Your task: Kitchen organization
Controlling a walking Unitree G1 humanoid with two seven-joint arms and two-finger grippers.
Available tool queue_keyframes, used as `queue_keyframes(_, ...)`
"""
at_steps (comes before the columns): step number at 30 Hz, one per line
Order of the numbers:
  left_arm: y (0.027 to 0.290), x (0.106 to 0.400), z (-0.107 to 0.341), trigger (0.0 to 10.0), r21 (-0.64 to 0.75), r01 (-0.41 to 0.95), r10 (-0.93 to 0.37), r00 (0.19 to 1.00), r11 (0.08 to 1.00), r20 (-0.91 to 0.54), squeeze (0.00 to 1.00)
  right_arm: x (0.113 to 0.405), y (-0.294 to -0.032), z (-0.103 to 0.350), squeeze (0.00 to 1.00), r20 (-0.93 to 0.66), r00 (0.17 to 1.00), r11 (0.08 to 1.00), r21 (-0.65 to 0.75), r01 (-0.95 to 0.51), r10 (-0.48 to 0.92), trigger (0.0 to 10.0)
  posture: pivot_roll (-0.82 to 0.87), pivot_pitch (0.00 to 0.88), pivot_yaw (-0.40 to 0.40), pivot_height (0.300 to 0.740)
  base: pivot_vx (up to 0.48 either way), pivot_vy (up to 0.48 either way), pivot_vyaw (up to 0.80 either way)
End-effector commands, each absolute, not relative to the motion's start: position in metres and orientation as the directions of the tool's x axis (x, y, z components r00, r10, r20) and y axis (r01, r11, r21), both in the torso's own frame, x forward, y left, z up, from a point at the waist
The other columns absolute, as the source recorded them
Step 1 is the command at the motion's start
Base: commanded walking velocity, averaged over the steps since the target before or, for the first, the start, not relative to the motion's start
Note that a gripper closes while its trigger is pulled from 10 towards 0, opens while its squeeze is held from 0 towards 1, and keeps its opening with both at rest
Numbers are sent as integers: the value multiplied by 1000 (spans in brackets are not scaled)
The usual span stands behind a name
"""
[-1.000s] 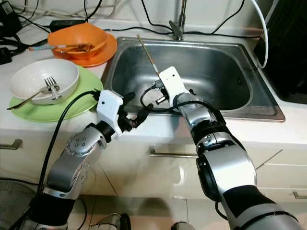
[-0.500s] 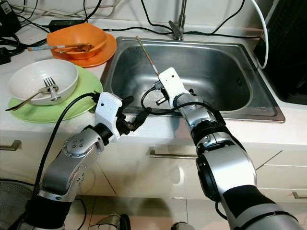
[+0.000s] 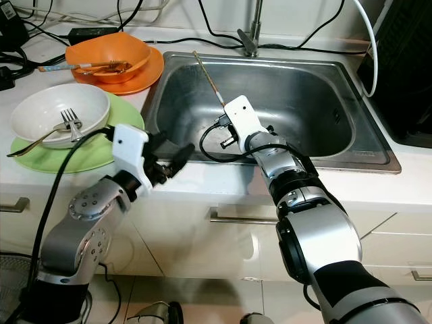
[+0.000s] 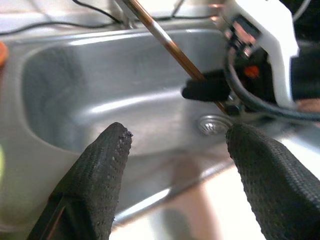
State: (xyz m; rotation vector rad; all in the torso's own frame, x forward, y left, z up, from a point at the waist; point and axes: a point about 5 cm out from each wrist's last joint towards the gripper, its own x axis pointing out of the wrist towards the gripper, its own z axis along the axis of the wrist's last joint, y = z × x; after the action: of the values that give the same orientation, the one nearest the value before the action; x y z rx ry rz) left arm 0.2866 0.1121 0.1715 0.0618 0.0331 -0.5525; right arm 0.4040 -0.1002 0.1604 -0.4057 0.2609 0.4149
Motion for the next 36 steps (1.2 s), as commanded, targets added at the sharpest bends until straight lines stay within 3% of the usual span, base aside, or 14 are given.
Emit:
queue_keyframes(1, 108, 282, 171, 10000, 56, 557, -554, 830, 829, -62, 0, 397, -107, 139, 0, -403, 861, 838, -311, -448, 311, 10000, 0, 92, -23, 740, 0, 0, 0)
queue_keyframes(12, 102, 281, 170, 10000, 47, 572, -568, 820, 819, -76, 0, 397, -108, 139, 0, -411, 859, 830, -327, -452, 306, 10000, 0, 89, -22, 740, 0, 0, 0)
queue_keyframes(13, 102, 280, 170, 10000, 47, 573, -569, 819, 818, -75, 0, 397, -109, 138, 239, -415, 857, 827, -331, -454, 305, 10000, 1, 89, -23, 740, 0, 0, 0)
queue_keyframes(15, 101, 280, 170, 10000, 47, 573, -569, 819, 818, -75, 0, 396, -109, 137, 239, -418, 856, 826, -333, -456, 304, 10000, 3, 87, -24, 740, 0, 0, 0)
queue_keyframes(16, 101, 280, 170, 10000, 46, 574, -570, 818, 817, -76, 0, 396, -109, 137, 906, -419, 855, 826, -331, -456, 305, 10000, 3, 87, -24, 740, 0, 0, 0)
queue_keyframes(17, 101, 280, 170, 10000, 45, 576, -572, 816, 816, -77, 0, 396, -109, 135, 1000, -424, 853, 823, -334, -460, 305, 10000, 4, 88, -24, 740, 0, 0, 0)
queue_keyframes(29, 98, 279, 170, 10000, 44, 583, -578, 811, 811, -83, 0, 396, -107, 136, 1000, -419, 853, 818, -338, -465, 312, 10000, 3, 82, -22, 740, 0, 0, 0)
queue_keyframes(30, 98, 279, 170, 10000, 43, 583, -579, 811, 811, -83, 0, 396, -106, 137, 918, -415, 853, 816, -341, -467, 315, 10000, 3, 82, -22, 740, 0, 0, 0)
queue_keyframes(31, 98, 279, 170, 10000, 43, 584, -580, 811, 811, -82, 0, 396, -106, 138, 0, -412, 854, 815, -343, -468, 316, 10000, 3, 82, -22, 740, 0, 0, 0)
queue_keyframes(36, 97, 279, 169, 10000, 46, 585, -580, 810, 810, -84, 0, 398, -108, 140, 0, -394, 868, 827, -345, -444, 302, 10000, 3, 79, -22, 740, 0, 0, 0)
